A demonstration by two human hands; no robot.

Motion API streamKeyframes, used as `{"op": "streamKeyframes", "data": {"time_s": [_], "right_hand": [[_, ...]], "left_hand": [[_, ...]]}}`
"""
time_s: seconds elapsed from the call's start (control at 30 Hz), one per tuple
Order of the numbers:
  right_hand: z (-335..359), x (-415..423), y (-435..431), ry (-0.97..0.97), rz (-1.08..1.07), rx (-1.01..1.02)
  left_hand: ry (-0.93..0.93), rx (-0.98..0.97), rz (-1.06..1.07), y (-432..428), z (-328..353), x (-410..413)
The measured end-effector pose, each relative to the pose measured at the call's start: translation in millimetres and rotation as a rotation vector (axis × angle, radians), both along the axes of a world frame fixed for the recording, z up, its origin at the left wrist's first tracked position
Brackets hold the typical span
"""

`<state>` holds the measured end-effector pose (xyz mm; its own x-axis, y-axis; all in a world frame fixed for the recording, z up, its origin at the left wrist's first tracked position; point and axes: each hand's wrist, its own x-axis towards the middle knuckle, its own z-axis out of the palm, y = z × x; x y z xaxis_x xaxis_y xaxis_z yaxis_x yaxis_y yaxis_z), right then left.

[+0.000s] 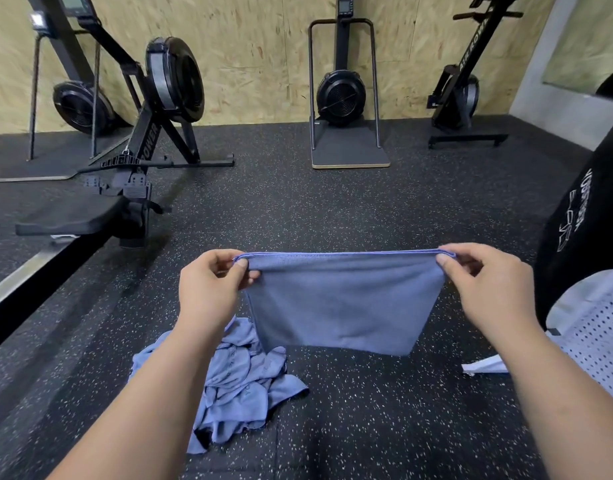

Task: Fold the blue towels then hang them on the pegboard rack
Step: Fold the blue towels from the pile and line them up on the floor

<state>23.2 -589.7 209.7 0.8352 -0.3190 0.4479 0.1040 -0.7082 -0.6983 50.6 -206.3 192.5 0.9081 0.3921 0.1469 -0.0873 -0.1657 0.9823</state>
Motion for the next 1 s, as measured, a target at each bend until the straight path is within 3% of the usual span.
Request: {"op": "streamKeyframes", "data": {"time_s": [0.1, 0.2, 0.4, 0.6, 0.8, 1.0], "right_hand": [[4, 0, -4, 0.045, 0.018, 0.086], [3, 2, -6, 0.060, 0.118, 0.314], [-2, 10, -1, 0.073, 0.158, 0.779], [-16, 16, 0, 0.091, -0.054, 0.729], [-30, 18, 13, 0.304, -0.028, 0.543], [-29, 9, 54, 0.332, 0.163, 0.496]], "left_hand": [[0.015, 0.076, 0.067, 2, -2, 1], [0.023, 0.243, 0.158, 6, -1, 1], [0.003, 0.211, 0.148, 4, -2, 10], [0.238, -0.238, -0.045, -9, -8, 10], [0.367, -0.208, -0.064, -35, -16, 0], [0.315, -0.187, -0.196, -83, -8, -17]]}}
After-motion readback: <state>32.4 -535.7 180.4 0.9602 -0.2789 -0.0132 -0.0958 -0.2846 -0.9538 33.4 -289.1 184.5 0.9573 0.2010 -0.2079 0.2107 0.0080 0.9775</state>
